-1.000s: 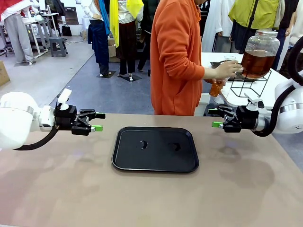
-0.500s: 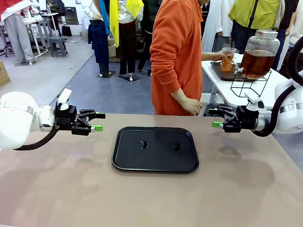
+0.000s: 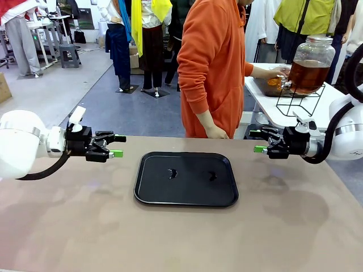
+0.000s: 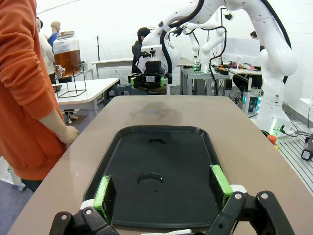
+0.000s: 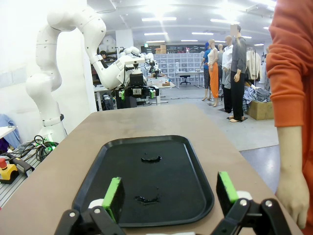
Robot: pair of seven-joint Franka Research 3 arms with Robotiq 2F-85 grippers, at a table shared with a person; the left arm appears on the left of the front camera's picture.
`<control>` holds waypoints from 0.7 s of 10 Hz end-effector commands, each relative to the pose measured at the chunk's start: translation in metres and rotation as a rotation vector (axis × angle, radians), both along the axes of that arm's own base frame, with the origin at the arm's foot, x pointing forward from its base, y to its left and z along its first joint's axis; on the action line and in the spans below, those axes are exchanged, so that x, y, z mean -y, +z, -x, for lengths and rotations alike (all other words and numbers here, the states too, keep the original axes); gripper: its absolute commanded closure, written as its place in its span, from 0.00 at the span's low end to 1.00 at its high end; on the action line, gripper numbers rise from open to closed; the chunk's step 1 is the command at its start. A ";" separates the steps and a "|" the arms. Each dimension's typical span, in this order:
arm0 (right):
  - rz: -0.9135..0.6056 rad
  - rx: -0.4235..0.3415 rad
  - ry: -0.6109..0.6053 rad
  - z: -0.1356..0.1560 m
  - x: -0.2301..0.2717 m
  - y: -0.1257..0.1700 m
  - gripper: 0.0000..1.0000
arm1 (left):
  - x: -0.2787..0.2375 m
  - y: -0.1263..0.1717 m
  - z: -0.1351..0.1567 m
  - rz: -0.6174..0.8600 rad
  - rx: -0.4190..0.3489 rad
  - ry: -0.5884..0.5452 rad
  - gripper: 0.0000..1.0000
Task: Pour the drink into the iced cup.
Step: Open the gripper to release the iced cup you were holding.
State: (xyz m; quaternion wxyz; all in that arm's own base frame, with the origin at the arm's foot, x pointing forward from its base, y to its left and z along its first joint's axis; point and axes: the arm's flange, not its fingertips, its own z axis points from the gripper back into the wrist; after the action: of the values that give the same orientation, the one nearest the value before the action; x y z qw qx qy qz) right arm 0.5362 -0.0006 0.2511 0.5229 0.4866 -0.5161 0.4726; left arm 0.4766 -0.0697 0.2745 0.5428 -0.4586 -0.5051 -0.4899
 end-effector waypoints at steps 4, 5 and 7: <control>-0.004 0.005 -0.003 -0.001 -0.001 0.003 0.00 | 0.001 0.001 -0.001 0.001 0.003 -0.002 0.00; -0.004 0.005 -0.003 -0.001 -0.001 0.003 0.00 | 0.001 0.001 -0.001 0.001 0.003 -0.002 0.00; -0.004 0.005 -0.003 -0.001 -0.001 0.003 0.00 | 0.001 0.001 -0.001 0.001 0.003 -0.002 0.00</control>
State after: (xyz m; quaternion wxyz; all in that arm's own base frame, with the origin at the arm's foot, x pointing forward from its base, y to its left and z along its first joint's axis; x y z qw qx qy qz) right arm 0.5362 -0.0006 0.2511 0.5229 0.4866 -0.5161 0.4726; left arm 0.4766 -0.0697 0.2745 0.5427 -0.4586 -0.5051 -0.4899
